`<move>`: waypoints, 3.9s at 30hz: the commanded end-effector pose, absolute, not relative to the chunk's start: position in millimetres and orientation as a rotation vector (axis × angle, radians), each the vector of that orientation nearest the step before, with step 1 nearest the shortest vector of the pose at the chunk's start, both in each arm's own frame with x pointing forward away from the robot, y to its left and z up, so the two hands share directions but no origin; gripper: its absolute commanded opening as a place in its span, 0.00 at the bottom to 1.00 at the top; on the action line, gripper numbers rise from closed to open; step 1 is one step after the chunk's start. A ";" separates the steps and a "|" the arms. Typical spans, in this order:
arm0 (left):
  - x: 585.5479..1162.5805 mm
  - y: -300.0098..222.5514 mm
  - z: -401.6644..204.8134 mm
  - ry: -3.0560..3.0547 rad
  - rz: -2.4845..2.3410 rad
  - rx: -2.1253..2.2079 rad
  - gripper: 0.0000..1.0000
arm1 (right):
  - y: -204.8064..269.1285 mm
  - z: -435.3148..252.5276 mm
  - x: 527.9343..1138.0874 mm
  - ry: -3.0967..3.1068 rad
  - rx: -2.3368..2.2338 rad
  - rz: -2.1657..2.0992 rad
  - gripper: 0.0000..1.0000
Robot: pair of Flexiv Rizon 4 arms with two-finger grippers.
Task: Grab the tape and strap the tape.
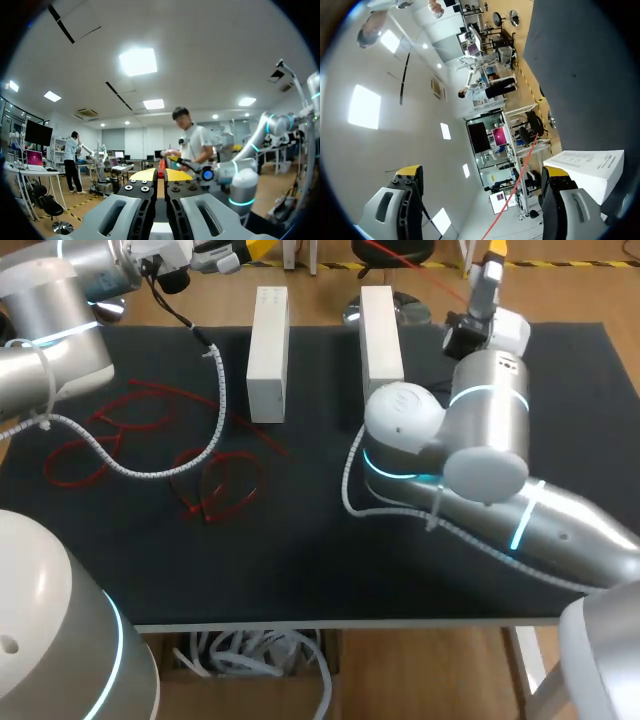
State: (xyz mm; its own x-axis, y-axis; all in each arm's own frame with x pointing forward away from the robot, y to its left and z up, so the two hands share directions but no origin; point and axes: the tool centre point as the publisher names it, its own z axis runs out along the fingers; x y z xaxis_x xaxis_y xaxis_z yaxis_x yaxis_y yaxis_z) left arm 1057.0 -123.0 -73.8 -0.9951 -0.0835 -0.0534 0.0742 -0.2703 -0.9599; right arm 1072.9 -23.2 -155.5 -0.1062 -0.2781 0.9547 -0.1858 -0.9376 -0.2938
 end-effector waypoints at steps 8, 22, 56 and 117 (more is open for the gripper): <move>1057.2 -122.9 -74.7 1.830 -2.429 -0.010 0.00 | -25.4 -156.8 1083.6 0.410 -2.003 -2.195 1.00; 1057.2 -122.9 -74.7 1.830 -2.429 -0.010 0.00 | -26.9 -156.4 1084.5 0.335 -2.051 -2.201 1.00; 1057.2 -122.9 -74.7 1.830 -2.429 -0.010 0.00 | -18.8 -150.7 1083.5 0.223 -1.989 -2.246 0.59; 1057.3 -123.0 -73.3 1.938 -2.314 0.068 0.00 | -4.7 -155.4 1074.3 0.163 -2.028 -2.260 0.00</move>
